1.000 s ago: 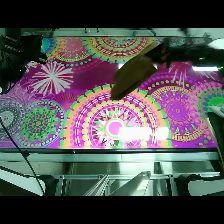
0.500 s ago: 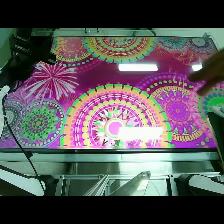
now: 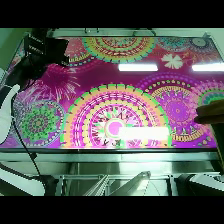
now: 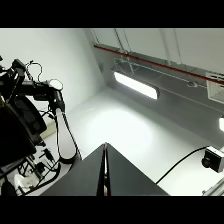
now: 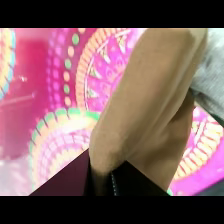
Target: Fold the shirts.
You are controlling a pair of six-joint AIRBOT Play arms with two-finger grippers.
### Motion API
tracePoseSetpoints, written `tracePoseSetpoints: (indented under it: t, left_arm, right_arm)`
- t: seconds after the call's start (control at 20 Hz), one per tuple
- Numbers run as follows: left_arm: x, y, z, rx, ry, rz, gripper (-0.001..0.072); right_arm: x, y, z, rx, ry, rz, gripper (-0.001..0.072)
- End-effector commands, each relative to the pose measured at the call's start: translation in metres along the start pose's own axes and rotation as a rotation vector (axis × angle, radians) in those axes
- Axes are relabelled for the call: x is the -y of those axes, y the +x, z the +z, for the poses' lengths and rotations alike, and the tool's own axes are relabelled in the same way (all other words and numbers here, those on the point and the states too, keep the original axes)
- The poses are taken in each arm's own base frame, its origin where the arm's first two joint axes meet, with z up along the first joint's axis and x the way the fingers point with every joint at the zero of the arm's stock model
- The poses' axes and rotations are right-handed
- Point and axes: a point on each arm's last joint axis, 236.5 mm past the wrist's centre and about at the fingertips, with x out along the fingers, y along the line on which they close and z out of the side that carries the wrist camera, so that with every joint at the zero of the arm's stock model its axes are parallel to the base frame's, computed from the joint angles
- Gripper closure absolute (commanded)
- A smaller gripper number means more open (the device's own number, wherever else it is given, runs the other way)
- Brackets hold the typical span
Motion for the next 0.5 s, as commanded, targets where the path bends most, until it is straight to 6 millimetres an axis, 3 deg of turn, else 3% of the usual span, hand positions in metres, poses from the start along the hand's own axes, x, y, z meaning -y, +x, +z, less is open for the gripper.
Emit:
tracePoseSetpoints:
  t: [0.0,0.1,0.2,0.45]
  left_arm:
    - [0.000,0.003,-0.002,-0.008,-0.003,-0.006,0.0697]
    - [0.000,0.003,-0.002,-0.008,-0.004,-0.006,0.0697]
    - [0.000,0.003,-0.002,-0.009,-0.004,-0.007,0.0697]
    - [0.000,0.003,-0.002,-0.009,-0.004,-0.006,0.0697]
  right_arm:
    - [-0.058,-0.011,0.035,0.157,-0.035,0.244,0.0686]
    - [-0.102,-0.027,0.063,0.291,-0.049,0.422,0.0685]
    - [-0.125,-0.039,0.080,0.366,-0.082,0.500,0.0685]
    - [-0.127,-0.059,0.079,0.354,-0.118,0.488,0.0685]
